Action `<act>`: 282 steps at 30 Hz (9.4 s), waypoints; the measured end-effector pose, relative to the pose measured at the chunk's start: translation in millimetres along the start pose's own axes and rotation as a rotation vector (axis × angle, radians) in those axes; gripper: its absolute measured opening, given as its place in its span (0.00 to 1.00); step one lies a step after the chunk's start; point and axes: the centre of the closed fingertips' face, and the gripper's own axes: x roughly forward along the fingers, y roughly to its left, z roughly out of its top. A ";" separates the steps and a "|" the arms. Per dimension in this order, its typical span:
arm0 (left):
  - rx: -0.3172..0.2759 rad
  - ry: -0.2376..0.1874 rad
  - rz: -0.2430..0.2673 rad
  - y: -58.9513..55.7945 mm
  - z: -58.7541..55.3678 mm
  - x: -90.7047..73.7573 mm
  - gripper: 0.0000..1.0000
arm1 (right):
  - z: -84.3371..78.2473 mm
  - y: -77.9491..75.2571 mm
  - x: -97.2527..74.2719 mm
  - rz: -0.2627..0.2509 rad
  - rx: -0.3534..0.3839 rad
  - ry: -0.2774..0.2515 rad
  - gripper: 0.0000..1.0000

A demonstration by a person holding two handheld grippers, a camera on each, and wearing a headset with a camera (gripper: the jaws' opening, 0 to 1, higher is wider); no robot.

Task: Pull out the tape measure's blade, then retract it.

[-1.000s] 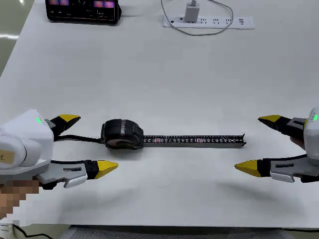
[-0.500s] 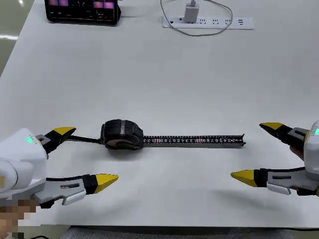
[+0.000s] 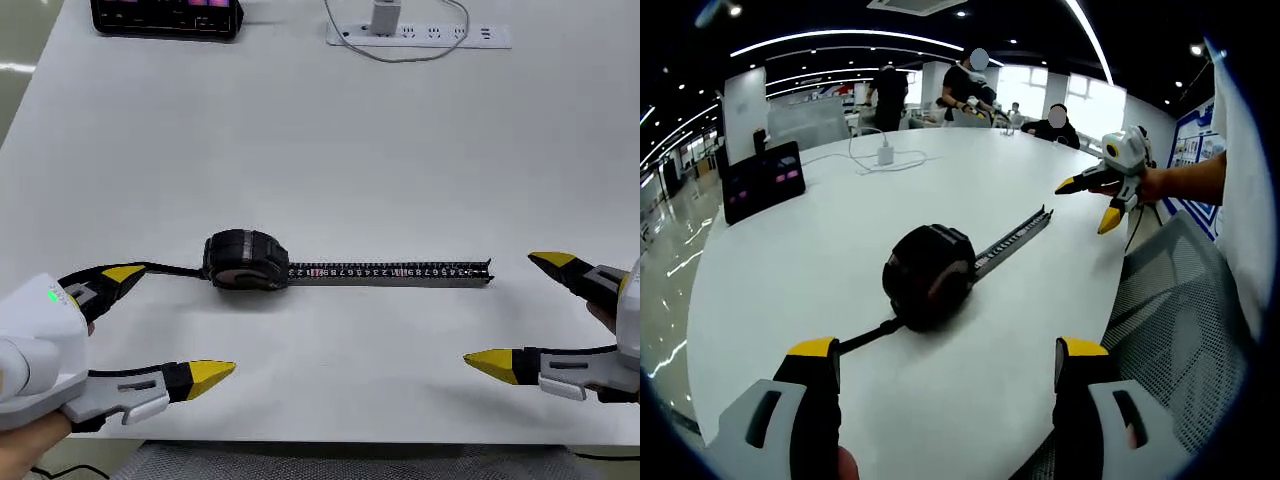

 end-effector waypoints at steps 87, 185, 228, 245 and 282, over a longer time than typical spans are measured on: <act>-0.055 -0.012 0.037 -1.7 -4.3 -5.2 0.86 | -12.3 11.6 -3.0 0.006 0.015 0.014 0.95; -0.358 -0.088 0.251 1.7 33.4 73.7 0.76 | -10.2 -29.5 -1.7 0.119 -0.115 0.132 0.73; -0.482 -0.107 0.389 25.0 30.5 84.5 0.62 | -0.6 -45.1 21.1 0.261 -0.351 0.267 0.40; -0.485 -0.105 0.385 25.2 29.7 85.3 0.62 | -6.8 -40.4 32.5 0.329 -0.399 0.325 0.25; -0.498 -0.109 0.379 25.6 29.1 86.2 0.62 | -13.5 -40.9 40.2 0.342 -0.466 0.381 0.12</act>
